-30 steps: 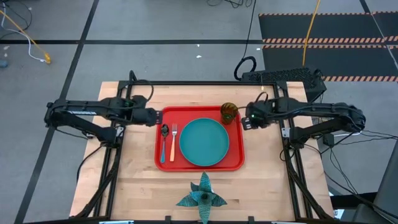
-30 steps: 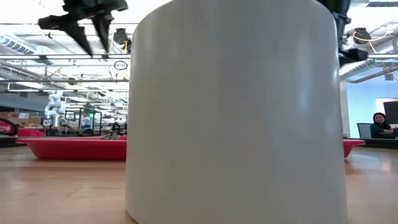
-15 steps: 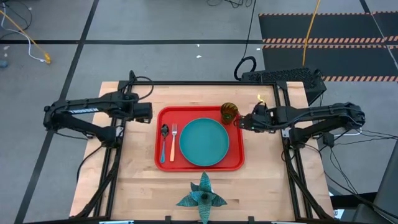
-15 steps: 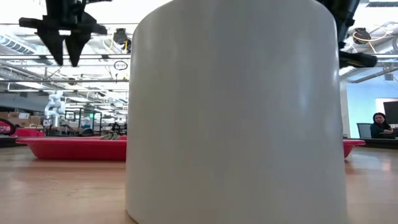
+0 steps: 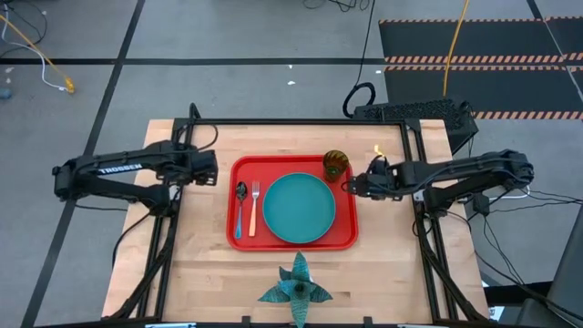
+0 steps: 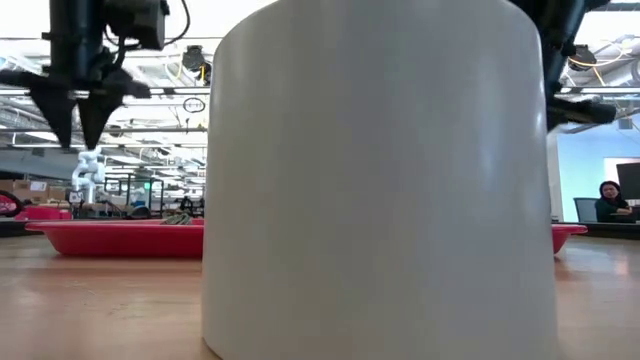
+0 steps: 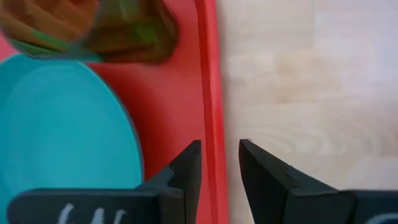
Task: Pick and place plate/cup/fork/spoon on tray
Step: Return to home position
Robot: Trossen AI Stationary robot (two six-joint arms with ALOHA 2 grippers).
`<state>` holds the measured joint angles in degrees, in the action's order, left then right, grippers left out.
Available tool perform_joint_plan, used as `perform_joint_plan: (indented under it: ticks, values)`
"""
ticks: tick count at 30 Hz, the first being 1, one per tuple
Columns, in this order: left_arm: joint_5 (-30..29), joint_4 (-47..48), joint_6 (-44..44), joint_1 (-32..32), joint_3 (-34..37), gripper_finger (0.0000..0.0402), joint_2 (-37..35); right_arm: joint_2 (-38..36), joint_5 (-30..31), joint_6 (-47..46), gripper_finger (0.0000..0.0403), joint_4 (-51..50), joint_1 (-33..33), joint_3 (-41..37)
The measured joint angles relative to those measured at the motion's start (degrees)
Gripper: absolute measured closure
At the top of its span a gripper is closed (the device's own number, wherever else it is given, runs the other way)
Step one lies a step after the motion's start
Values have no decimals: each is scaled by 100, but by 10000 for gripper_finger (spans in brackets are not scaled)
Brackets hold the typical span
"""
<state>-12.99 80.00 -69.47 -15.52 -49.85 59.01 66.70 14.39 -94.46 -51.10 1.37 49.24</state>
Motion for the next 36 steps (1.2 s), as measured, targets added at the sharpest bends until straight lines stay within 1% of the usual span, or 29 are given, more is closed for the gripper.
perform_joint_plan:
  ticks: [2,6,15,24,30,36]
  values:
    - [151,-93,23,-51,208,222,-20,4,-119,-183,303,193,23,-164]
    - [440,-84,24,-53,460,222,-20,4,-109,-425,303,257,103,-275]
    - [371,-136,51,-65,547,222,-22,-1,-108,-360,303,70,101,-320]
    - [443,-218,410,-278,547,222,-20,-1,-106,-347,303,180,101,-320]
    - [448,-222,478,-411,547,222,-20,-1,-124,-390,303,-252,101,-320]
    - [451,-236,604,-438,547,222,-20,-1,-420,-409,303,-503,99,-320]
